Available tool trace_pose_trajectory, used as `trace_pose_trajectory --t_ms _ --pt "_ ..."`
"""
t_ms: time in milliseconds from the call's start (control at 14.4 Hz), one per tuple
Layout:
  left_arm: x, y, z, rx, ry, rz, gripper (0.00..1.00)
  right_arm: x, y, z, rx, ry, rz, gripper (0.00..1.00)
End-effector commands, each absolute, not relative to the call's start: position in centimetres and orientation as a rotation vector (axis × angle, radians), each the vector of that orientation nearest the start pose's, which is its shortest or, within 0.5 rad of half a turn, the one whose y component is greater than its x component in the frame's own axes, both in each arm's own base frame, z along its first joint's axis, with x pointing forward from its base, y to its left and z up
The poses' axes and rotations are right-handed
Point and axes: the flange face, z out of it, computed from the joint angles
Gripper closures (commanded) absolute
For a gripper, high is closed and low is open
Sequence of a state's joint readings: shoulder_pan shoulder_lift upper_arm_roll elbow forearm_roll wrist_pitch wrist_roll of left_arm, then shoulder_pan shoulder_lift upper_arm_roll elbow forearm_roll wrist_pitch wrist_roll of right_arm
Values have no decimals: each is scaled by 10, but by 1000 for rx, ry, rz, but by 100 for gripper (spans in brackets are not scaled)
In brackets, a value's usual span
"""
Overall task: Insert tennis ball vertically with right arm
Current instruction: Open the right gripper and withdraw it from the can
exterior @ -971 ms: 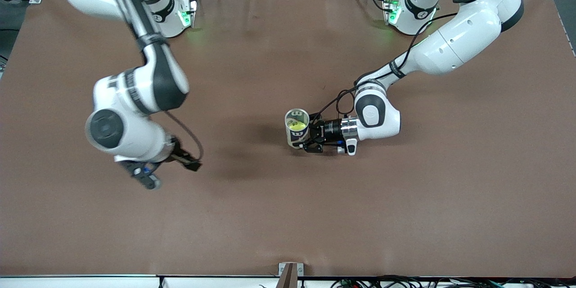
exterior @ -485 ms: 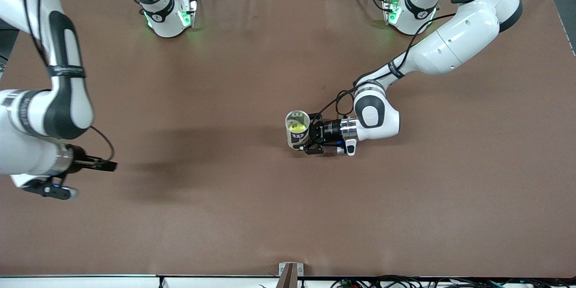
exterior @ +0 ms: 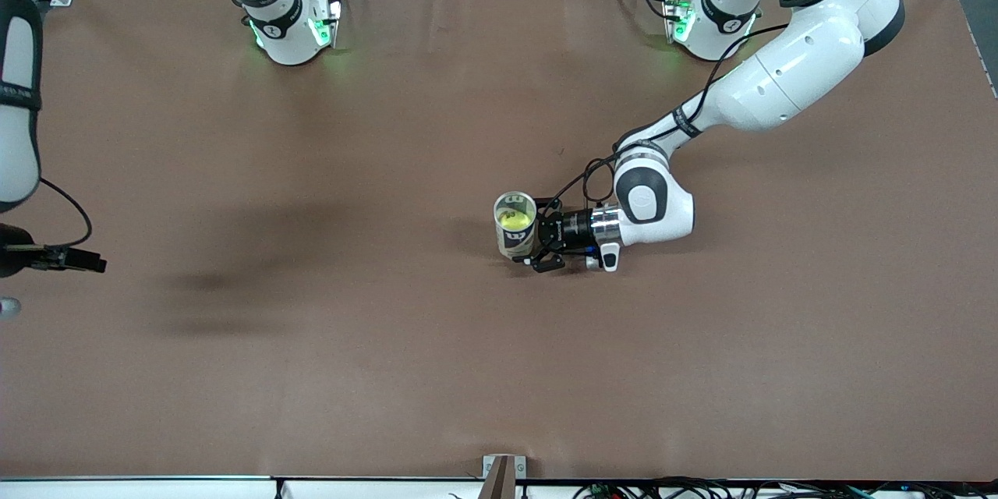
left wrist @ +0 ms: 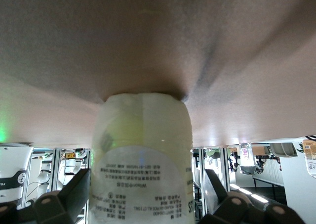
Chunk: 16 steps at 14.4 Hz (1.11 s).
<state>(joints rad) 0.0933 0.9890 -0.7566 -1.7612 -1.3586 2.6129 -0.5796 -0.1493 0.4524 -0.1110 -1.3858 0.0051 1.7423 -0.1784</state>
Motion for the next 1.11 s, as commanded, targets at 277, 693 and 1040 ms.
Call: trace_pose_trajectory --t_ms 277,693,1040 --pt "544 -351 123 1462 1484 -988 0 650 -97 544 -3152 104 301 0" --pt "541 -341 124 1463 1493 -992 0 639 -76 566 -3123 67 307 0" --pt "540 -327 129 1454 1495 -1001 0 590 -63 570 -3127 34 169 0"
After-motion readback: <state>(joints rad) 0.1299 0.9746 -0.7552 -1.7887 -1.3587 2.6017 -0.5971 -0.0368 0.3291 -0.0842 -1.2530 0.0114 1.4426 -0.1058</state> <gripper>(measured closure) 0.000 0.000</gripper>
